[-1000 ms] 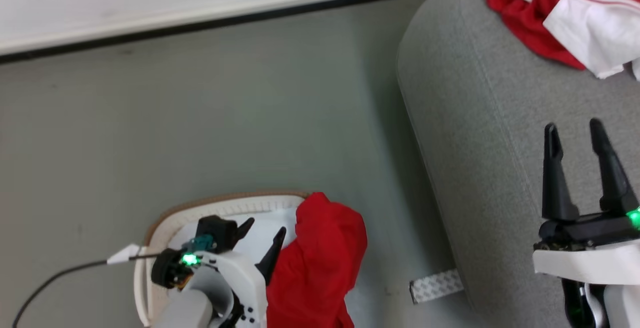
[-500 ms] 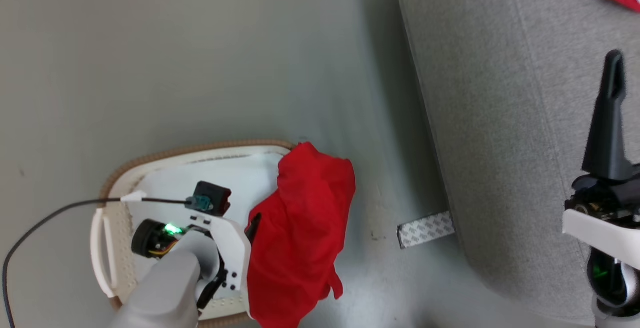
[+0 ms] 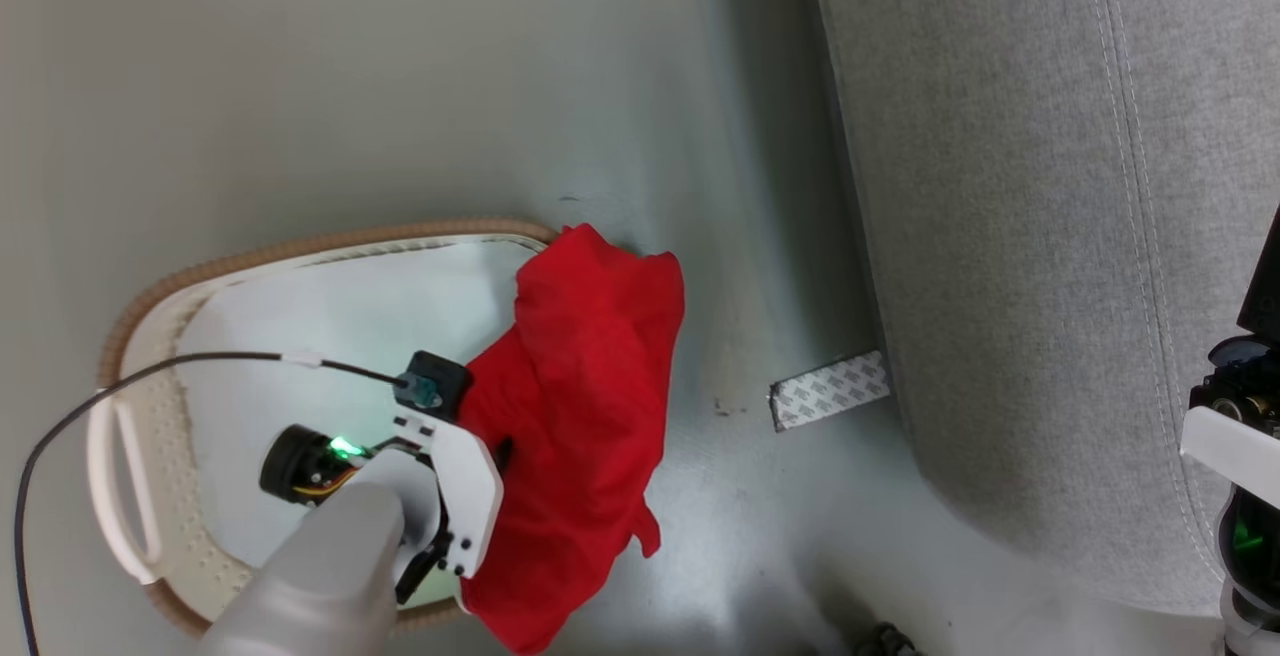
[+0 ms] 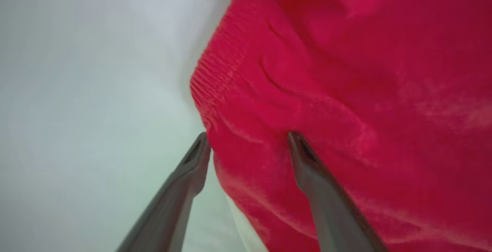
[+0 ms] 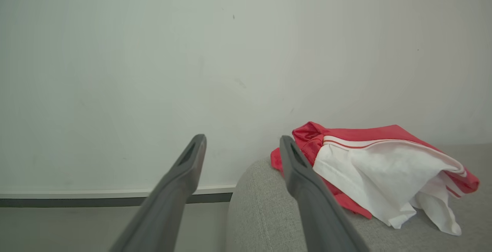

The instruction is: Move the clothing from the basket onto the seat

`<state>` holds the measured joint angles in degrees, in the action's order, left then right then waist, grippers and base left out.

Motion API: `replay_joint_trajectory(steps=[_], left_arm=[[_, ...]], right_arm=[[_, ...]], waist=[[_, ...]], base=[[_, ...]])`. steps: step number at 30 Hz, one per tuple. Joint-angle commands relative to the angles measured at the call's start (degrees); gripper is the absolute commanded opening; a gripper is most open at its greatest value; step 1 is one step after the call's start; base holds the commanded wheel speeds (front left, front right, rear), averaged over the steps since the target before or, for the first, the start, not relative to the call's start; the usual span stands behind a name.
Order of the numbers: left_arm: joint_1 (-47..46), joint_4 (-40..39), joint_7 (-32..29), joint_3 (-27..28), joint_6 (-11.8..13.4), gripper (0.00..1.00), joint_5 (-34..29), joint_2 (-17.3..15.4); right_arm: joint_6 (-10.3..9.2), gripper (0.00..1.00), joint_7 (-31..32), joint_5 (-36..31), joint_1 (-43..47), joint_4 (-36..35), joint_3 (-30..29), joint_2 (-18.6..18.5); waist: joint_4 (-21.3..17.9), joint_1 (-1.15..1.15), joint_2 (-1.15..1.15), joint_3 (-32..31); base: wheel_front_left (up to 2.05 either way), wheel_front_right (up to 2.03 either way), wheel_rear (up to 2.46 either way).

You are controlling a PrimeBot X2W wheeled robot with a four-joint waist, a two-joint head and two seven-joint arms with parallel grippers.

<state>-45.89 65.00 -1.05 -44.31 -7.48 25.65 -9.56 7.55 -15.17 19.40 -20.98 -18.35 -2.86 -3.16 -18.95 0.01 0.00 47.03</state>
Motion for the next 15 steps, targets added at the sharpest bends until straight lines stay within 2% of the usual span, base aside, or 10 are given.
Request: replay_joint_trajectory(steps=[1, 10, 11, 14, 15], left_arm=[[-0.63, 0.46, -0.47, -1.08, 0.04, 1.00, 0.70, -0.23], [-2.78, 2.02, -3.96, -7.33, 0.05, 1.00, 4.29, -2.20], [-2.95, 2.07, -4.15, -7.61, 0.05, 0.94, 4.67, -2.29], [-3.18, 1.42, -3.43, -9.23, 0.04, 0.14, 6.12, -2.95], [-3.25, 1.19, -2.94, -9.63, 0.05, 0.00, 6.57, -3.15]], right_arm=[[-0.13, 1.00, 0.05, 0.35, 0.37, -0.09, -0.16, 0.28], [-0.13, 1.00, 0.05, 1.33, 0.64, 0.67, 0.21, 0.35], [-0.13, 1.00, 0.05, 1.38, 0.63, 0.76, 0.22, 0.36], [-0.13, 1.00, 0.05, 1.34, 0.62, 0.96, 0.29, 0.35], [-0.13, 1.00, 0.05, 1.21, 0.63, 1.03, 0.34, 0.36]], waist=[[-0.66, -0.01, 0.00, 0.65], [-1.85, -0.01, 0.00, 2.15], [-1.88, -0.01, 0.00, 2.24], [-1.89, -0.01, 0.00, 2.33], [-1.85, -0.01, 0.00, 2.33]], base=[[0.00, 0.00, 0.00], [0.00, 0.00, 0.00], [0.00, 0.00, 0.00], [0.00, 0.00, 0.00], [0.00, 0.00, 0.00]])
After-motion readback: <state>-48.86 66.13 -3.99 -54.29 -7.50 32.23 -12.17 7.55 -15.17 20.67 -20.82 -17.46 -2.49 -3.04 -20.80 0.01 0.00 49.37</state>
